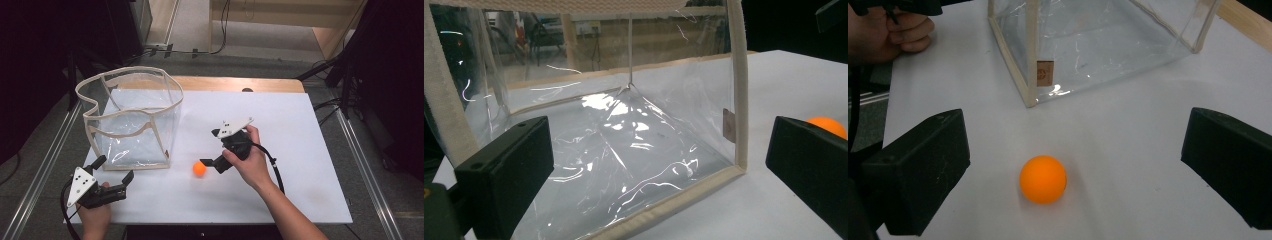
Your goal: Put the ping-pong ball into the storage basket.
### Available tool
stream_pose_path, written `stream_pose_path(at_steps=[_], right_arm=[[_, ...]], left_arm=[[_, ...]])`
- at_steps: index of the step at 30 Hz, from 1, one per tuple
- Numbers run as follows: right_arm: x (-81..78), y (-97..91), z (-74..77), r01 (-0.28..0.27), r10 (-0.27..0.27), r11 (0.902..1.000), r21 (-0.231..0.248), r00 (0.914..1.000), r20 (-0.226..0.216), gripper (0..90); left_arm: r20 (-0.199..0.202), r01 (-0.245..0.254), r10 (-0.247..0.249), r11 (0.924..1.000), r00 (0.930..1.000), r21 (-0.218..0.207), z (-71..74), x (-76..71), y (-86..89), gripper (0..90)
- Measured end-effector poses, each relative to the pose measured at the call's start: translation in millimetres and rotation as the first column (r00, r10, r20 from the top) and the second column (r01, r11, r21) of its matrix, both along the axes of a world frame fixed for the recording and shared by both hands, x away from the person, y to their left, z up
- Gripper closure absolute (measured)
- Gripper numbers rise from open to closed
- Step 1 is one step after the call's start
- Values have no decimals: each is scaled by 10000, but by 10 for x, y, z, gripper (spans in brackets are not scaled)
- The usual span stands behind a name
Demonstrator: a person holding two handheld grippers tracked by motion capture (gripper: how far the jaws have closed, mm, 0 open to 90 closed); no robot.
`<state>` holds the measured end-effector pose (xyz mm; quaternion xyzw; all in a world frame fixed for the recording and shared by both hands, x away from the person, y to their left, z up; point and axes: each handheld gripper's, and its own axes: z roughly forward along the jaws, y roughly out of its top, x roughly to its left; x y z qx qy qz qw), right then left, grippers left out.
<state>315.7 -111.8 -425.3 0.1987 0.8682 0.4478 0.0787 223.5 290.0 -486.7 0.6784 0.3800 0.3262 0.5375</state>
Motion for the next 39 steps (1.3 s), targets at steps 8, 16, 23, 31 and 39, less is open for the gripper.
stream_pose_path(at_steps=[8,16,23,31,39], right_arm=[[32,69,-2,-176,173,9995,-260,9998,-130,0],[56,159,-26,-446,420,9970,-628,9982,-425,0],[77,223,-43,-655,597,9936,-920,9961,-646,0],[109,322,-96,-1215,1040,9818,-1458,9870,-1225,0],[122,398,-168,-1592,1248,9661,-2031,9771,-1723,0]], left_arm=[[-12,12,-12,10000,10000,-9,0,0,2,0],[-3,19,-19,10000,10000,-19,1,1,3,0],[2,20,-20,10000,10000,-35,1,0,3,0],[8,31,-31,10000,10000,-72,1,0,4,0],[12,34,-34,10000,10000,-71,1,0,4,0]])
